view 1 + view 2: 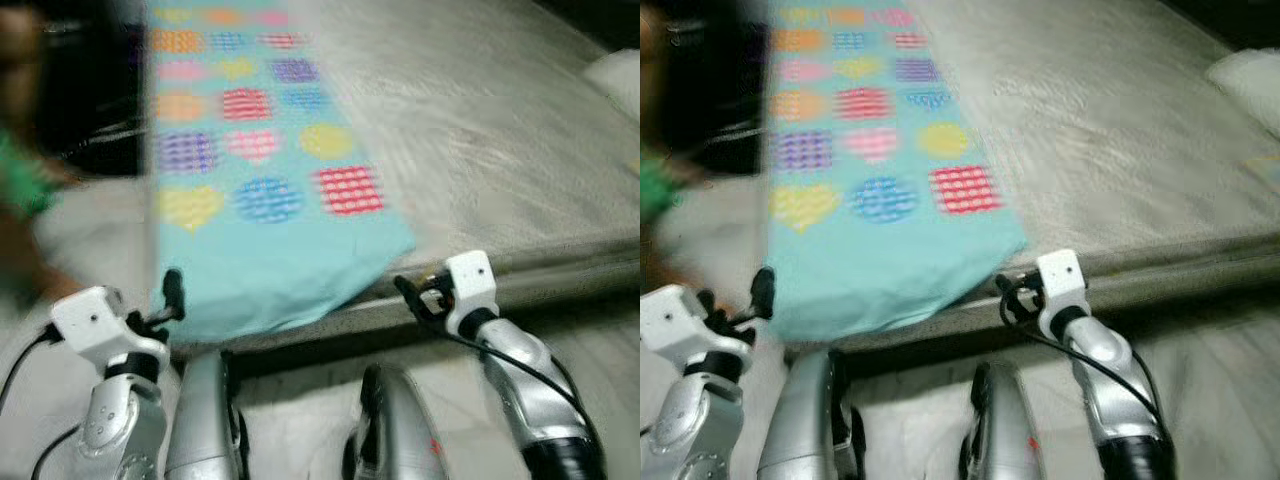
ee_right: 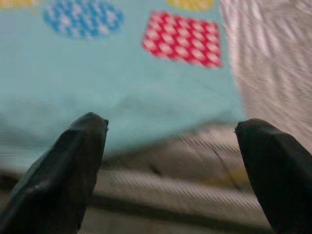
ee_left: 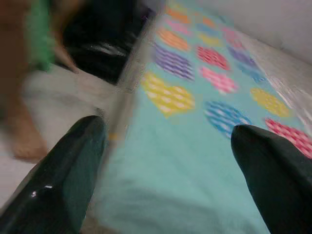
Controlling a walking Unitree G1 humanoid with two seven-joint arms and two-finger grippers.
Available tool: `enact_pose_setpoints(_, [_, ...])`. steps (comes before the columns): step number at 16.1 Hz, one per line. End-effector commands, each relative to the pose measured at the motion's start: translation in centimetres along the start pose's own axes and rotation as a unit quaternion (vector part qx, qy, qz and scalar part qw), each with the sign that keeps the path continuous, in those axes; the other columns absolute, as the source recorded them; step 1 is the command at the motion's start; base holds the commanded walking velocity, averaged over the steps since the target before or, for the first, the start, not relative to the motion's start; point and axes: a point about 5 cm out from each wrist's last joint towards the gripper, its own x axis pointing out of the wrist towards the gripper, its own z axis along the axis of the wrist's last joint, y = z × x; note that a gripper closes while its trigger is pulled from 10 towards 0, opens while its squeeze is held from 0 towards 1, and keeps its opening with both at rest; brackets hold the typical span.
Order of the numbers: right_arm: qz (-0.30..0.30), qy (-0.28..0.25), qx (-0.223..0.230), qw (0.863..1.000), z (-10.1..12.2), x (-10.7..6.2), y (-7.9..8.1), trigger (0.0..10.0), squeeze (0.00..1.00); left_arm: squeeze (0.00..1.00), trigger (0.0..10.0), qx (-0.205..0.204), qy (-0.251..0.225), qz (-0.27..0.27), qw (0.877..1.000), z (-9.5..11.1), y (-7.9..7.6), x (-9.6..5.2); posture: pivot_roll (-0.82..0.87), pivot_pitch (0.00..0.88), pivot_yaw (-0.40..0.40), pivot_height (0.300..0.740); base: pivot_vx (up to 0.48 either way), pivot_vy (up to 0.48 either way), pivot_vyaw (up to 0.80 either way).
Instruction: Clean up the room
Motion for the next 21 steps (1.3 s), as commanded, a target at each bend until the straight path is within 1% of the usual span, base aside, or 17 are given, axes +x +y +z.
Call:
enact_pose_setpoints(1, [0.003,0.007,0.02,1.0,-0.5,0.5,0.8,10.0,0.0,0.0,10.0,0.013,0.018,0.007,1.0,-0.4,0.3,-0.2,0.02,0.234,-0.073,0.547,0.0,0.0,0.0])
enact_pose_setpoints(3, [0.016,0.008,0.03,0.999,-0.3,1.3,2.1,10.0,0.0,0.0,10.0,0.015,0.021,0.005,1.0,-0.3,0.3,-0.4,0.03,0.244,-0.071,0.547,0.0,0.0,0.0])
enact_pose_setpoints(5, [0.041,0.002,0.037,0.998,0.0,2.0,4.1,10.0,0.0,0.0,10.0,0.019,0.022,0.005,1.0,-0.1,0.3,-0.8,0.05,0.256,-0.078,0.547,0.0,0.0,0.0])
enact_pose_setpoints(7, [0.049,-0.004,0.054,0.997,0.3,2.7,5.3,10.0,0.0,0.0,10.0,0.018,0.022,0.007,1.0,0.1,0.3,-1.1,0.06,0.267,-0.08,0.547,0.0,0.0,0.0])
enact_pose_setpoints(8, [0.057,-0.01,0.058,0.997,0.7,3.1,6.2,10.0,0.0,0.0,10.0,0.017,0.025,0.005,1.0,0.0,0.1,-1.2,0.07,0.27,-0.08,0.547,0.0,0.0,0.0])
enact_pose_setpoints(12, [0.034,-0.025,0.073,0.996,1.8,4.3,7.3,10.0,0.0,0.0,10.0,0.02,0.032,-0.013,0.999,0.0,-0.7,-1.6,0.09,0.28,-0.077,0.547,0.0,0.0,0.0])
enact_pose_setpoints(13, [0.023,-0.033,0.079,0.996,2.6,5.1,8.1,10.0,0.0,0.0,10.0,0.023,0.036,-0.027,0.999,-0.1,-1.3,-1.7,0.1,0.281,-0.073,0.547,0.0,0.0,0.0])
enact_pose_setpoints(15, [0.001,-0.033,0.082,0.996,3.0,5.8,8.5,10.0,0.0,0.0,10.0,0.026,0.035,-0.041,0.998,0.1,-1.8,-1.6,0.12,0.279,-0.072,0.547,0.0,0.0,0.0])
enact_pose_setpoints(16, [-0.015,-0.031,0.083,0.996,3.3,6.2,8.7,10.0,0.0,0.0,10.0,0.027,0.034,-0.055,0.998,0.2,-2.2,-1.6,0.12,0.277,-0.071,0.547,0.0,0.0,0.0])
enact_pose_setpoints(17, [-0.007,-0.041,0.093,0.995,3.6,6.3,9.0,10.0,0.0,0.0,10.0,0.022,0.036,-0.072,0.997,0.2,-2.6,-1.7,0.13,0.274,-0.071,0.547,0.0,0.0,0.0])
enact_pose_setpoints(18, [-0.001,-0.064,0.1,0.993,4.1,6.1,9.0,10.0,0.0,0.0,10.0,0.018,0.035,-0.085,0.996,0.3,-2.9,-1.8,0.12,0.271,-0.073,0.547,0.0,0.0,0.0])
enact_pose_setpoints(19, [0.0,-0.076,0.103,0.992,4.1,5.8,8.7,10.0,0.0,0.0,10.0,0.019,0.033,-0.085,0.996,0.3,-3.0,-1.9,0.12,0.269,-0.072,0.547,0.0,0.0,0.0])
enact_pose_setpoints(20, [-0.002,-0.093,0.105,0.99,3.9,5.2,7.9,10.0,0.0,0.0,10.0,0.019,0.029,-0.085,0.996,0.4,-2.9,-2.0,0.11,0.263,-0.073,0.547,0.0,0.0,0.0])
enact_pose_setpoints(21, [-0.006,-0.101,0.102,0.99,3.7,4.6,7.2,10.0,0.0,0.0,10.0,0.012,0.022,-0.098,0.995,0.5,-3.1,-1.9,0.09,0.257,-0.071,0.547,0.0,0.0,0.0])
